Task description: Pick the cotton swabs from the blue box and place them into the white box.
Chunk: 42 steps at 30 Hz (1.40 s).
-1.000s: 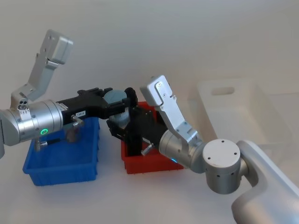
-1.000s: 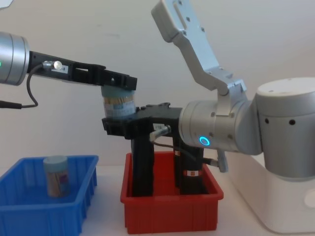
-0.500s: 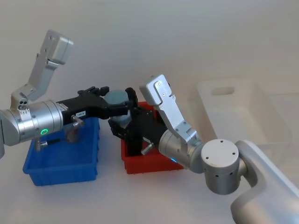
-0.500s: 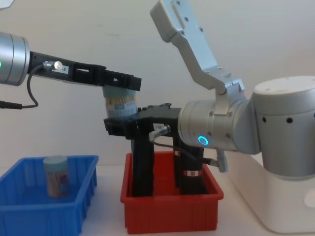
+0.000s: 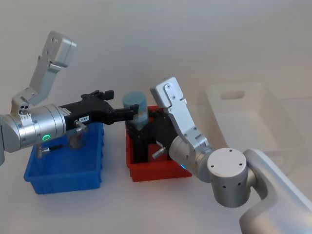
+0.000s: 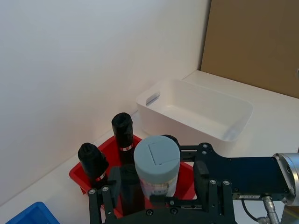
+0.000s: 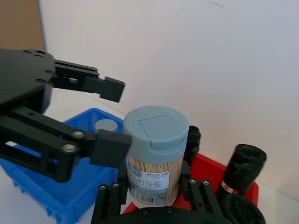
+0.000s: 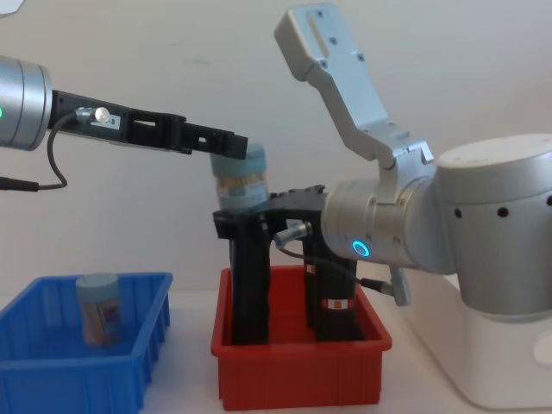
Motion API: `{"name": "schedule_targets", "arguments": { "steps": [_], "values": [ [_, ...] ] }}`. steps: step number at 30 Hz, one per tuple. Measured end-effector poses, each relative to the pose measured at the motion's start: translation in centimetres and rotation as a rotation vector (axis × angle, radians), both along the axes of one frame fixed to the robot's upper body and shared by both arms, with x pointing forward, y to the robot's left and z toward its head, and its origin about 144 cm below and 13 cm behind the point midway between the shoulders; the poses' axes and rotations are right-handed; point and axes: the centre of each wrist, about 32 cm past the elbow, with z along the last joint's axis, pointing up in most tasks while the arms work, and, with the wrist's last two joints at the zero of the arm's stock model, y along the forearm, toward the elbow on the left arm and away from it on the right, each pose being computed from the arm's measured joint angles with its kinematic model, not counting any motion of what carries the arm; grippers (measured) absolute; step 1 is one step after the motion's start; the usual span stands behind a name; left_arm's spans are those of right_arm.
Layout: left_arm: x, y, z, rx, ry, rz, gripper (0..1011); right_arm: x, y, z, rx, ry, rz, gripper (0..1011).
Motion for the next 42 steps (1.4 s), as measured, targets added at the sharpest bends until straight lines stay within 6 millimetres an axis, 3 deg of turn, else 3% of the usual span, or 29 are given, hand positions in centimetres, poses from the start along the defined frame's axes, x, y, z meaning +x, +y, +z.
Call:
{"name": "schedule_targets", "arguments": {
  "steps": [14, 21, 30, 42],
  "values": [
    [0.0, 0.0, 0.0, 0.000, 0.000, 0.000, 1004, -1.7, -0.6, -0.1, 0.024, -0.038, -0.197, 636],
    [0.0, 0.0, 0.0, 0.000, 0.000, 0.000, 1004, -3.2, -2.8, 0.1, 0.060, -0.074, -0.297, 636],
    [0.0, 0.0, 0.0, 0.000, 0.000, 0.000, 1004, -4.9, -7.1, 0.1, 0.098, -0.106, -0.433, 636],
    [0.0, 0.0, 0.0, 0.000, 0.000, 0.000, 1004, -4.1, -11.4, -1.2, 0.108, -0.070, -0.534, 636]
  ]
}}
